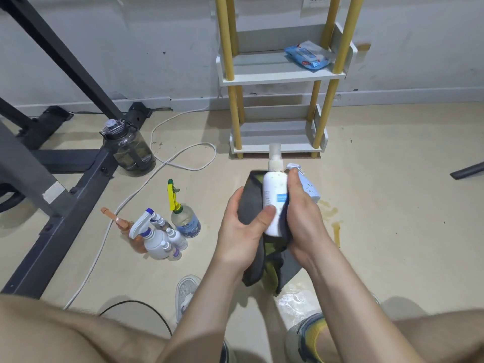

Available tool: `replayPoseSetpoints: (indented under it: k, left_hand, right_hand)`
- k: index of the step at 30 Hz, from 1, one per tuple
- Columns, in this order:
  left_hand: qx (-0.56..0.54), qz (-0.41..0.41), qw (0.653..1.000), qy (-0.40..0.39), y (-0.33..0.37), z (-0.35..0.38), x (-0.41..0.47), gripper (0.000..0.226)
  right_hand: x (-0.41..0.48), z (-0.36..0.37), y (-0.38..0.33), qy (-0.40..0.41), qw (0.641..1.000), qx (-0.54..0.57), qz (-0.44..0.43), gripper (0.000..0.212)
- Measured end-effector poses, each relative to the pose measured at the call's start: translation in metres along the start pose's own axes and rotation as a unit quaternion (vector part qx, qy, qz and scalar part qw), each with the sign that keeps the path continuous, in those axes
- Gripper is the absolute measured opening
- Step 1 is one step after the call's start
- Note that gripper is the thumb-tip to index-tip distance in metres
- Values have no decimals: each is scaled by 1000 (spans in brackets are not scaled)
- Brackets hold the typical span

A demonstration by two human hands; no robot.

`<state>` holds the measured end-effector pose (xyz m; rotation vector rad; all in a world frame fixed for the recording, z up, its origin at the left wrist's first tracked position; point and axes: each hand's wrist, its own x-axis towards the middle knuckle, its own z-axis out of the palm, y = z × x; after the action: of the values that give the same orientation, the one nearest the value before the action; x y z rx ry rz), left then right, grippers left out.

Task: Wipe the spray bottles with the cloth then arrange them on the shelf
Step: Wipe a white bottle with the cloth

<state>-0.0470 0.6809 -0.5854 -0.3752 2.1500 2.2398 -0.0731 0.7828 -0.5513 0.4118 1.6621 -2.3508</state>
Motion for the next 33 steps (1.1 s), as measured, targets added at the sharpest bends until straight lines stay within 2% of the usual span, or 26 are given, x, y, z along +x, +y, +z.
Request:
replayPoseSetpoints:
  k: [1,3,5,7,8,10,12,14,15,16,17,18,20,21,23,24,25,26,27,29,30,33]
  left_hand:
    - [-16,-3,1000,1,-2,1,0,61]
    - [-1,6,1000,1,-1,5,-2,34]
    - [55,23,998,9,0,7,-3,25]
    - [131,33,991,-10,1,5,-2,27]
    - [142,29,989,-15,2,4,-3,33]
    - [91,34,995,19,10,1,-5,45]
    - [100,125,984,81,25,-8,-6,51]
    - [265,243,932,42,46,-17,-3,47]
    - [382,268,884,-15,55,-19,2,40]
    - [487,262,830,-72,63,-22,7,34]
    - [550,236,792,-117,69,-25,11,33]
    - [560,200,792,-142,73,-27,14,33]
    - [486,165,847,-141,72,-32,17,30]
    - [432,146,881,-125,71,-31,16,28]
    - [289,44,949,-118,64,-26,9,19]
    - [214,-3,969,-127,61,-21,5,15]
    - [178,-14,975,-131,55,-15,1,12]
    - [195,13,973,-121,47,-10,-2,12]
    - [256,62,960,-98,40,-7,-3,15]
    - [420,168,891,-42,30,-3,-6,30]
    - [468,197,861,-20,27,-3,-8,39]
    - [502,194,843,-18,21,-8,-8,49]
  right_hand:
    - [-2,2,3,-18,999,-14,-22,34]
    - [-7,3,11,-39,996,-63,-52,21]
    - [-9,-3,16,-33,997,-50,-52,27]
    - [-8,-13,13,-32,998,-39,-47,24]
    - [-7,-19,9,-29,996,-70,-56,21]
    - [-5,-32,1,-40,984,-157,-75,16]
    - [-5,-42,-7,-86,963,-243,-86,15]
    - [-5,-46,-15,-135,919,-356,-103,17]
    - [-4,-47,-20,-154,893,-408,-108,19]
    - [-3,-47,-23,-168,874,-442,-111,20]
    - [-1,-48,-28,-174,866,-458,-105,23]
    - [0,-49,-32,-167,865,-463,-98,28]
    - [2,-49,-37,-127,900,-408,-88,39]
    - [3,-47,-36,-93,930,-343,-90,40]
    - [8,-34,-26,-6,978,-186,-93,51]
    - [10,-27,-20,40,988,-116,-91,64]
    - [11,-18,-16,80,991,-60,-89,70]
    - [12,-11,-11,111,990,-17,-81,64]
    - [13,-4,-7,132,989,15,-62,52]
    - [11,5,4,114,990,82,-6,38]
    - [8,8,10,88,991,103,14,39]
    - [4,14,32,36,997,67,-7,44]
